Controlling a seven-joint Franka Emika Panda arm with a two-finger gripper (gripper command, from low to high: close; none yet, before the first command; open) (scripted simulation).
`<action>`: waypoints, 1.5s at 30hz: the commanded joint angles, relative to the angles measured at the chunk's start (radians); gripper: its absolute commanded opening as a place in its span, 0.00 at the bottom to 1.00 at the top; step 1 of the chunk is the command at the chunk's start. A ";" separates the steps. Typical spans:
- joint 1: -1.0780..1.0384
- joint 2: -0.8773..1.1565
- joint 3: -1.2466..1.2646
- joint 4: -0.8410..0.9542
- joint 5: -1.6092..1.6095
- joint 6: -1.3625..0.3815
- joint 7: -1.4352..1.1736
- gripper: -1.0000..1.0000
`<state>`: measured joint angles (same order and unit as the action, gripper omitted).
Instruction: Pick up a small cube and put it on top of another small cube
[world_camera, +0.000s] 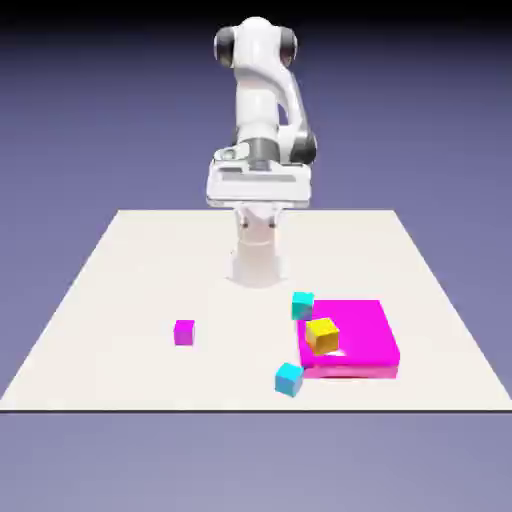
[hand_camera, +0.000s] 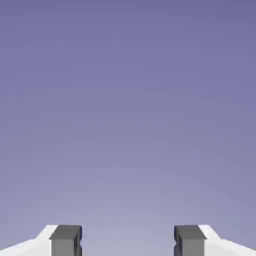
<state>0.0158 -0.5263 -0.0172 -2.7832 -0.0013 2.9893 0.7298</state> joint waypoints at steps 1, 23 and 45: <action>0.003 0.036 -0.014 0.022 -0.001 -0.040 -0.009 0.50; 0.072 0.834 -0.328 0.512 -0.024 -0.910 -0.213 0.50; 0.032 1.105 -0.331 0.706 0.060 -1.259 -0.149 0.00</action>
<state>0.0478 0.5783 -0.3485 -2.0774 0.0615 1.7303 0.5799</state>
